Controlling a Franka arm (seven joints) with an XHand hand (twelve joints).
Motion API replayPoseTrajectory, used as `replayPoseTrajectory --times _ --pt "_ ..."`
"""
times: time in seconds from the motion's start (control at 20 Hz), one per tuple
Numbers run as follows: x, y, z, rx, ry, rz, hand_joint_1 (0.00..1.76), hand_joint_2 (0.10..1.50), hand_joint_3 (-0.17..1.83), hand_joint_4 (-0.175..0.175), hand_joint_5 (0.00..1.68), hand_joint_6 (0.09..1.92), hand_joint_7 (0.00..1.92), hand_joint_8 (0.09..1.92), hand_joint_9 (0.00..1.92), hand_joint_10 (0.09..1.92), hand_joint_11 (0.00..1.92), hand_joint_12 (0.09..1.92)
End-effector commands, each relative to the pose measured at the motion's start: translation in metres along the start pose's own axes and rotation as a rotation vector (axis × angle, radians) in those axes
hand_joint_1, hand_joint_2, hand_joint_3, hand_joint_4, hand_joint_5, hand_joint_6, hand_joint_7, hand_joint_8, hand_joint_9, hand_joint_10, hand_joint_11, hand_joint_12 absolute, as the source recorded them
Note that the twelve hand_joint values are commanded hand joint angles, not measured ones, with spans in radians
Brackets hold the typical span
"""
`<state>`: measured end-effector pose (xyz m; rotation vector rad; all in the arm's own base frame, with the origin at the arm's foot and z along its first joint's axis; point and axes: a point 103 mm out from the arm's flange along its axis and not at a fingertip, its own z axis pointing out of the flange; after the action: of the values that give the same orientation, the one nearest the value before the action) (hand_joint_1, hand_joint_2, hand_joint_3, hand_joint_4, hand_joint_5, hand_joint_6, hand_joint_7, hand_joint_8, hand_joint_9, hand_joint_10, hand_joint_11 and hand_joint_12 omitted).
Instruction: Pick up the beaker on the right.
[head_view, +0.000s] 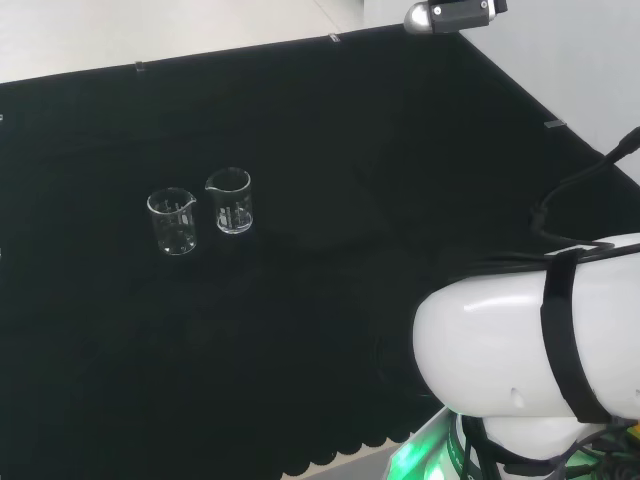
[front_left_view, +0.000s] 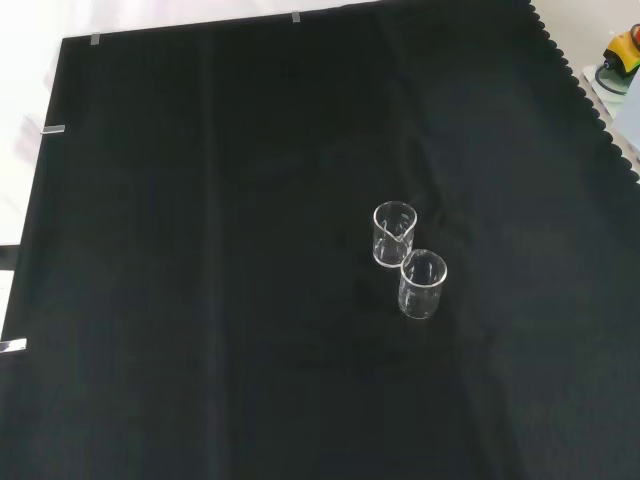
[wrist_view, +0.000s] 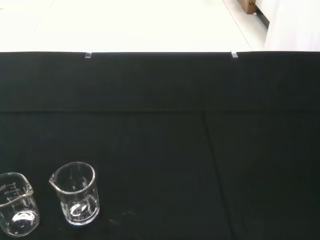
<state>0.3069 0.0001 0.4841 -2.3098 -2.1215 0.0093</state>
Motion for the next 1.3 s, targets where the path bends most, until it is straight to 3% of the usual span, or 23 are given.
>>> replayPoseTrajectory --times 0.05,0.25,0.7,1.3 --pt "0.000 0.000 0.000 -0.007 -0.008 0.000 0.11 1.12 0.85 -0.033 0.12 0.30 0.02 0.49 0.08 0.60 0.00 0.85" --pt "0.000 0.001 0.000 -0.006 -0.007 0.002 0.03 1.18 0.77 -0.033 0.18 0.17 0.03 0.45 0.08 0.59 0.00 0.83" --pt "-0.004 0.006 0.002 0.003 -0.009 0.016 0.03 1.19 0.77 -0.034 0.19 0.15 0.04 0.44 0.08 0.59 0.00 0.83" --pt "-0.009 0.036 0.032 0.013 0.025 0.021 0.06 1.17 0.76 -0.035 0.22 0.13 0.06 0.44 0.10 0.59 0.00 0.84"
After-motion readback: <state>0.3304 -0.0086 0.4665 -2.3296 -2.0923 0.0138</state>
